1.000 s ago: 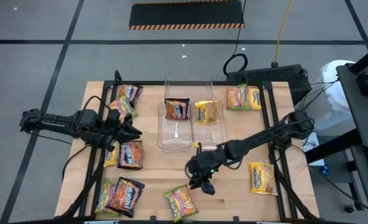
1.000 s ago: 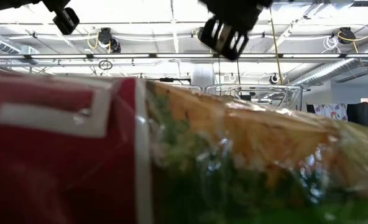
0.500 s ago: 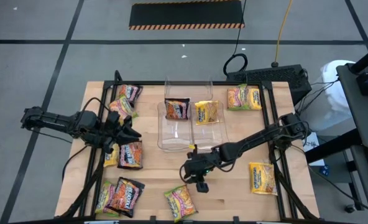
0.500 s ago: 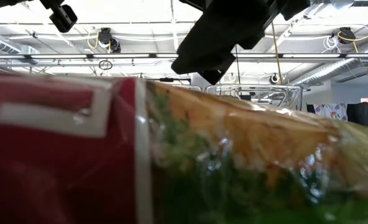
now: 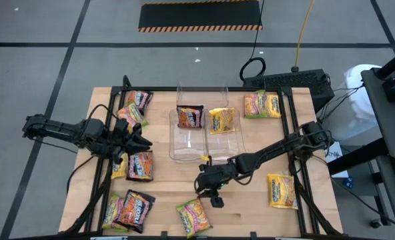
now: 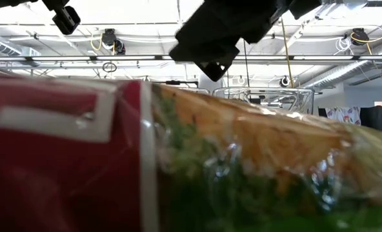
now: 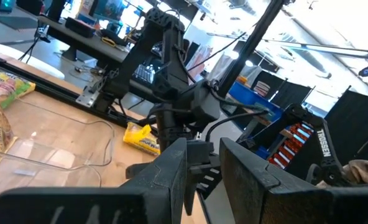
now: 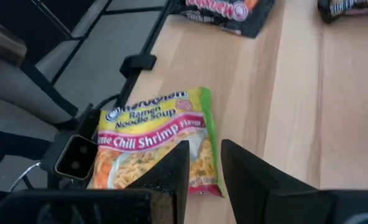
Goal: Sort Maruchan noodles
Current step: Put the green noodle pack into the top transparent bin
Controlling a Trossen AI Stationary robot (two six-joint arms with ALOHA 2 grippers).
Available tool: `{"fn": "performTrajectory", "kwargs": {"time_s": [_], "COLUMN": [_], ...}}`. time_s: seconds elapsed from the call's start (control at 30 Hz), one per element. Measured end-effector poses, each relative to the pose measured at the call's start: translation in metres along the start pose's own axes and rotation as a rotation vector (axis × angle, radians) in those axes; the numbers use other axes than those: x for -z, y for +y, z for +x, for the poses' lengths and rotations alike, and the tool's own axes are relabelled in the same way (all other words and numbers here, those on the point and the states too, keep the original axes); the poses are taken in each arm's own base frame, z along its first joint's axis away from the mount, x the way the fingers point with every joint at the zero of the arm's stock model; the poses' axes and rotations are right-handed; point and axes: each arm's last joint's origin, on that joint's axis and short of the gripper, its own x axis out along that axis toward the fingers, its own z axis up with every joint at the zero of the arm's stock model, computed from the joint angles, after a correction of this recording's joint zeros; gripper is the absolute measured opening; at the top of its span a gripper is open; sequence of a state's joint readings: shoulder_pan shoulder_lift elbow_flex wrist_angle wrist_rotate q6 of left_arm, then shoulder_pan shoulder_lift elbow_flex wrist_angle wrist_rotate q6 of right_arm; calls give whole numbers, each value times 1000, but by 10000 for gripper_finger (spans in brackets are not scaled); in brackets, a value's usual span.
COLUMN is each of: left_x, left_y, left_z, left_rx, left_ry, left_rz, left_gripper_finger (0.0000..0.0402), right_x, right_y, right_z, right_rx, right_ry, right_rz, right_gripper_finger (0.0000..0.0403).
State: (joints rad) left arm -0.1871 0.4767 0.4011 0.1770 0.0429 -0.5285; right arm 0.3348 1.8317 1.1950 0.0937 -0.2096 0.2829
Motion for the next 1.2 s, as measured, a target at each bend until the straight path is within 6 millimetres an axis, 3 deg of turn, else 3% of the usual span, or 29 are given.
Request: {"fn": "performTrajectory", "kwargs": {"time_s": [0.4, 1.2], "left_x": [0, 0], "left_y": [0, 0], "left_z": [0, 0], "left_rx": [-1, 0], "left_ry": [-1, -1], "left_rz": [-3, -8], "left_gripper_finger": [102, 102], "right_x": [10, 36], "right_y": [-4, -17], "right_z": [39, 60], "right_rx": [-8, 31], "right_ry": [32, 156], "right_rz": [14, 16], "right_gripper_finger": [89, 89]}}
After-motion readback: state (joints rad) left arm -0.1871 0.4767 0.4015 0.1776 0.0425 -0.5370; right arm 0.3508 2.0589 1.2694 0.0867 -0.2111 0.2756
